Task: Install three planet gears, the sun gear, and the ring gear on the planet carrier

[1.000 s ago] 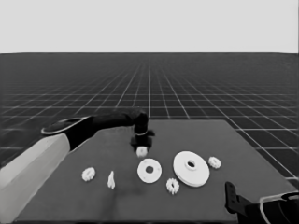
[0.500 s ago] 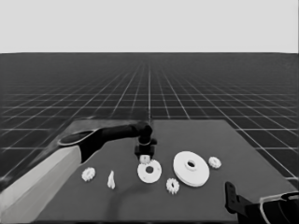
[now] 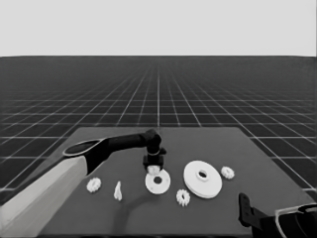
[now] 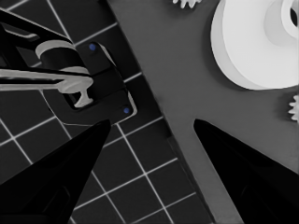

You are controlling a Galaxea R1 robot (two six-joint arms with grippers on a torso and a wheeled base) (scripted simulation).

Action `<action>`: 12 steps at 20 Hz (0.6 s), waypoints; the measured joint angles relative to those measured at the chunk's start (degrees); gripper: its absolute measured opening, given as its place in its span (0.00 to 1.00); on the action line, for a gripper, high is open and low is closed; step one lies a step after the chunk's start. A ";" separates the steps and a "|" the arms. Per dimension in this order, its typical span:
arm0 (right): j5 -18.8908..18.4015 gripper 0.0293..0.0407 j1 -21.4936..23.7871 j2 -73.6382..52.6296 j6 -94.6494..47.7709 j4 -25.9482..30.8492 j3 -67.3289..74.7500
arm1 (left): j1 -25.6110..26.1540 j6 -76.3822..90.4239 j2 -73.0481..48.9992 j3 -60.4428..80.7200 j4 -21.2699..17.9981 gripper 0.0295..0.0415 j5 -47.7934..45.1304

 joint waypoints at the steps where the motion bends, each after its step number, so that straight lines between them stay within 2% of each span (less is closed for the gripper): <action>1: 0.00 0.81 0.00 0.00 0.00 0.00 0.00 | 0.00 0.00 0.00 0.00 0.00 0.74 0.00; 6: 0.00 0.81 0.00 0.00 0.00 0.00 0.00 | 0.00 0.00 0.00 -0.01 0.00 0.75 -0.01; 8: 0.00 0.81 0.00 0.00 0.00 0.00 0.00 | -5.15 -3.09 -1.89 5.63 -4.39 0.75 3.03; 12: 0.00 0.81 0.00 0.00 0.00 0.00 0.00 | -7.92 -3.76 -2.20 6.81 -6.86 0.75 4.03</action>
